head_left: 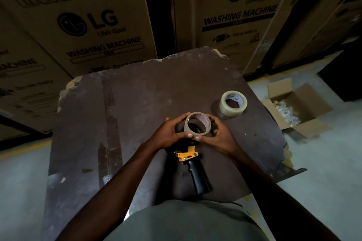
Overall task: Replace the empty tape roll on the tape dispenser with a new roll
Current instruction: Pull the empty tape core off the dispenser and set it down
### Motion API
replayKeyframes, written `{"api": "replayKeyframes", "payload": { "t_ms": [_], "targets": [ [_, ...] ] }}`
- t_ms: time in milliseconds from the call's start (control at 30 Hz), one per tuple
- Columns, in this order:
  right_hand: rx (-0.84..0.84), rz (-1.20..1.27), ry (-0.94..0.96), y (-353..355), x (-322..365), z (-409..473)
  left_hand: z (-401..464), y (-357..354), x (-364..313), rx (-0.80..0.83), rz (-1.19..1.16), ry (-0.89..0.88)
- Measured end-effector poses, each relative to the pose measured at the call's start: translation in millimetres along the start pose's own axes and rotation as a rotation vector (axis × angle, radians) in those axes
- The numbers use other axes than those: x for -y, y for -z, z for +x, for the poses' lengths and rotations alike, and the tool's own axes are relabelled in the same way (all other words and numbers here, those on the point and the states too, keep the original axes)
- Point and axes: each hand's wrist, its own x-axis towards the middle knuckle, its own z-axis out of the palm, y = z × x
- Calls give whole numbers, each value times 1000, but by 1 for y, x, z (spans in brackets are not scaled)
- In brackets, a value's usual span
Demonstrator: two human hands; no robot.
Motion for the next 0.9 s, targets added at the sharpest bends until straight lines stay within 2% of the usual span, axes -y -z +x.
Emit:
{"api": "replayKeyframes", "payload": {
  "t_ms": [167, 400, 700, 900],
  "targets": [
    [-63, -24, 9, 13, -6, -13, -7, -13, -14, -78, 4, -24],
    [-236, -90, -63, 46, -24, -45, -10, -41, -13, -139, 38, -41],
    [-383, -315, -169, 106, -56, -90, -6, -70, -8, -214, 76, -83],
    [-408, -464, -230, 128, -68, -109, -7, -71, -2, -212, 83, -64]
  ]
}}
